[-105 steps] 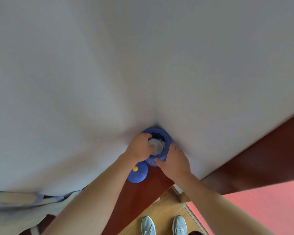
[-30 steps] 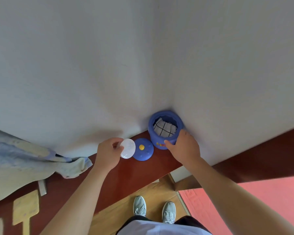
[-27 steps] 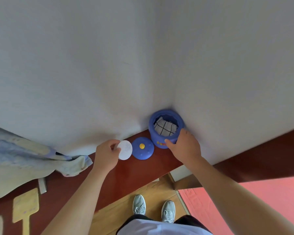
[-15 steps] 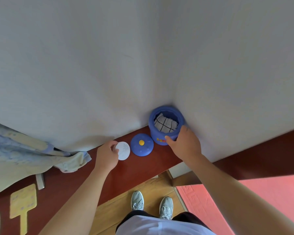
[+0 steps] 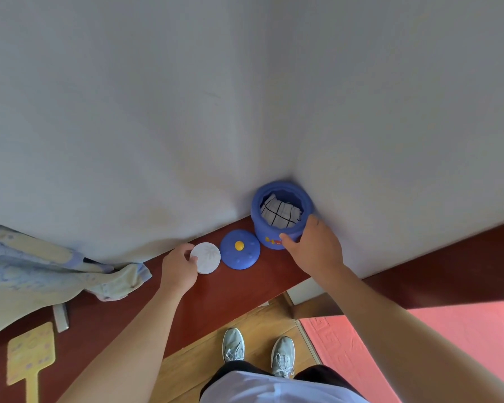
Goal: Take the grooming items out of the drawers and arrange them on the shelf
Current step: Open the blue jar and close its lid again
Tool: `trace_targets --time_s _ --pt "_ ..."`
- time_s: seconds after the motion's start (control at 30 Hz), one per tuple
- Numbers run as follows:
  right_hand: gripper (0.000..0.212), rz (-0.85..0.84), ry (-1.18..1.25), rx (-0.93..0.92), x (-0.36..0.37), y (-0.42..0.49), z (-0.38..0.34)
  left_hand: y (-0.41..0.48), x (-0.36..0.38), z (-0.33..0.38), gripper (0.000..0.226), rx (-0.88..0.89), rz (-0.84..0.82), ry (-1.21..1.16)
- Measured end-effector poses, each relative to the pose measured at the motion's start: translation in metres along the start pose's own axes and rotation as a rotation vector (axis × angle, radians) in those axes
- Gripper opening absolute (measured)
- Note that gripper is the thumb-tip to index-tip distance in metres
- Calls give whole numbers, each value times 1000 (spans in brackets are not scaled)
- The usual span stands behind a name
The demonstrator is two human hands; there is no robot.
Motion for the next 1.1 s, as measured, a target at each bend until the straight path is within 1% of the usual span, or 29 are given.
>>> trace_targets --time_s 0.37,0.67,0.8,0.87,0.97,1.1 --pt "73 8 6 -2 3 1 1 5 7 -14 23 9 -8 39" --pt "67 3 8 4 2 1 0 5 7 -13 23 19 -11 60" --pt "66 4 0 5 2 1 0 3 4 -8 34 18 -3 78" --pt "65 2 8 4 2 1 0 -1 3 0 38 50 10 100" --pt "66 -4 15 3 1 1 0 -4 4 24 41 159 5 149" --pt "67 -4 33 6 1 0 0 1 18 54 46 249 -102 197"
Point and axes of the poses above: each hand's wrist, its own y-axis towards the middle knuckle, its own x-axis out of the palm, z = x × y, the point moved 2 cm from there along y, towards the middle knuckle, and after that the axes turned 9 degrees about -z, right-handed, at the moved point
